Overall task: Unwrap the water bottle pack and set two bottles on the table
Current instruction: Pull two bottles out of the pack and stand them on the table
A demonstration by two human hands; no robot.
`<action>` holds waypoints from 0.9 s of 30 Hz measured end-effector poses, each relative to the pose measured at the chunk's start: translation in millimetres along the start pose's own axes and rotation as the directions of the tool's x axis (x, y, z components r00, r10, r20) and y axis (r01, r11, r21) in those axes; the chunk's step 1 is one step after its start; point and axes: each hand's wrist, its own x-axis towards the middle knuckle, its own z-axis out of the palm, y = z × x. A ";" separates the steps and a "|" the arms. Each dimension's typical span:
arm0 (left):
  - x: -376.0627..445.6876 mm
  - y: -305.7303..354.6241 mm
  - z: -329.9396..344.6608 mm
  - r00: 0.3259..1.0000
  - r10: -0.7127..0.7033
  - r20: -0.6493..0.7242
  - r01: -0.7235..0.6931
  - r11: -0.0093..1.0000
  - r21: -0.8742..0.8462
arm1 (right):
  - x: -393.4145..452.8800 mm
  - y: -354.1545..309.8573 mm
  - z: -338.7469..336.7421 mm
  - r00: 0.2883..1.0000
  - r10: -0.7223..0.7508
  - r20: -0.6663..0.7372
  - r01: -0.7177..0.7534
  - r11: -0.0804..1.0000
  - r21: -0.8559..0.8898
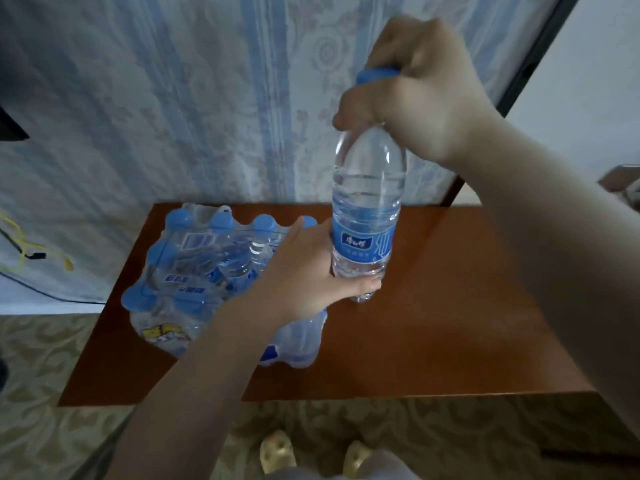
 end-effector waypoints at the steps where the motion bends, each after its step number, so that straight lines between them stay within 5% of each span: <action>1: 1.5 2.0 6.0 1.000 0.012 0.027 -0.013 0.999 0.030 | -6.0 9.4 -2.8 1.000 0.019 -0.009 -0.019 1.000 -0.004; 9: 3.8 -4.7 26.4 0.984 -0.104 0.143 0.037 0.911 0.411 | -55.5 69.5 4.7 0.998 0.068 0.016 -0.065 0.989 -0.131; 17: -1.3 -13.2 19.9 0.961 -0.131 -0.243 0.186 0.958 0.219 | -105.4 142.2 37.1 0.966 0.213 0.147 -0.173 0.953 -0.247; 27: -10.8 -9.0 26.7 0.912 -0.150 -0.383 0.220 0.965 0.145 | -114.3 172.5 38.5 0.966 0.100 0.240 0.044 0.847 -0.529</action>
